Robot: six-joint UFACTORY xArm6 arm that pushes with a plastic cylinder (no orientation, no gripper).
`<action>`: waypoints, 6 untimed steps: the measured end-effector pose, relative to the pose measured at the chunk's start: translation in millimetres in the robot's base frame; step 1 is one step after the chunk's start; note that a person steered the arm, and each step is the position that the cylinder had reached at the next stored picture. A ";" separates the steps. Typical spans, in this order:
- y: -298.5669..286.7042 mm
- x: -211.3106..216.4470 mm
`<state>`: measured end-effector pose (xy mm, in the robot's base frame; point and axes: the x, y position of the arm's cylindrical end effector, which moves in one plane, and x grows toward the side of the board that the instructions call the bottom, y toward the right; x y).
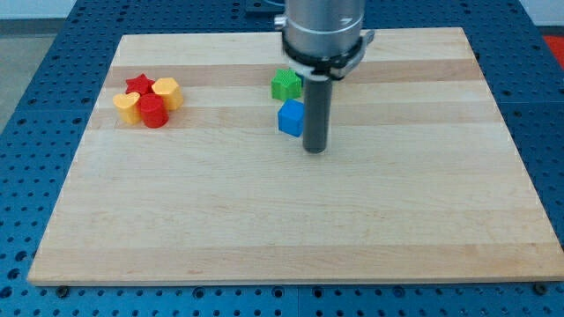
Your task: Move the blue cube into green circle at the bottom
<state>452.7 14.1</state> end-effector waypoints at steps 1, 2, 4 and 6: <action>-36.0 -7.1; -24.8 -46.9; -1.4 -74.4; 2.9 -80.7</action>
